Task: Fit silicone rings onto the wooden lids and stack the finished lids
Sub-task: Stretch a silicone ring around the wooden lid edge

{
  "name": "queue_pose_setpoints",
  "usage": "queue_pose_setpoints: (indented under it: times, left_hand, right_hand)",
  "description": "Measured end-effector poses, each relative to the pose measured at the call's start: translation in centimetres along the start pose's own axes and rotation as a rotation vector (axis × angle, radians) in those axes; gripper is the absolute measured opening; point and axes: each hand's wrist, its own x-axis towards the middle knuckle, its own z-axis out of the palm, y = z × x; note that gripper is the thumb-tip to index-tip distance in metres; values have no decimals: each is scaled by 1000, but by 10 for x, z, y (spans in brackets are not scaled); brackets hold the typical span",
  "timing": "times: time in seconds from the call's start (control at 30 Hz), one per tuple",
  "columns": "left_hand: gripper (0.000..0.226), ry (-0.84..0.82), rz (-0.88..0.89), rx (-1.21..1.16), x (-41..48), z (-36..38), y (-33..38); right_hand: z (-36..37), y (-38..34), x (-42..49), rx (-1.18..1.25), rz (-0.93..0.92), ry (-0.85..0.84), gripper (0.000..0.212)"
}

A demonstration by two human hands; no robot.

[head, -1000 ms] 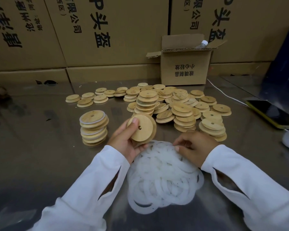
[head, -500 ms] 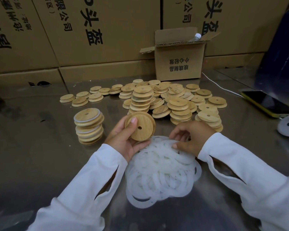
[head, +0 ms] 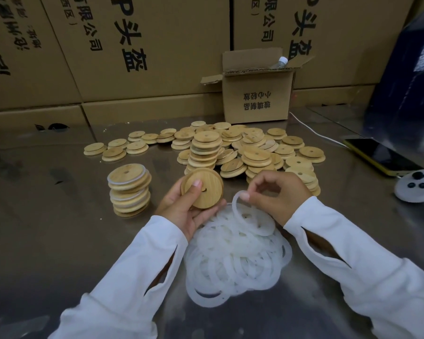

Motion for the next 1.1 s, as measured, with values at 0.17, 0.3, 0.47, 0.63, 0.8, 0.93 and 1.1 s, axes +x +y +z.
queue_pose_setpoints:
  times: [0.17,0.3,0.47,0.63,0.8,0.93,1.1]
  left_hand:
    - [38,-13,-44,-9,-3,7,0]
    - [44,-47,-103,59,-4,12,-3]
    - [46,-85,-36,255,-7,14,-7]
    - [43,-142,60,398,-11,16,-12]
    - [32,-153,80,404,-11,18,-13]
    - [18,-157,82,403,-12,19,-12]
    - [20,-179,103,439,-15,22,-12]
  right_hand:
    - [9,-13,-6,308,-64,-10,16]
    - [14,-16,-7,343,-38,78,14]
    - [20,-14,-7,335,2,147,13]
    - [21,-15,-10,335,17,157,13]
    - [20,-14,-9,327,46,182,13]
    - [20,-13,-8,328,87,192,15]
    - [19,-13,-9,307,95,199,16]
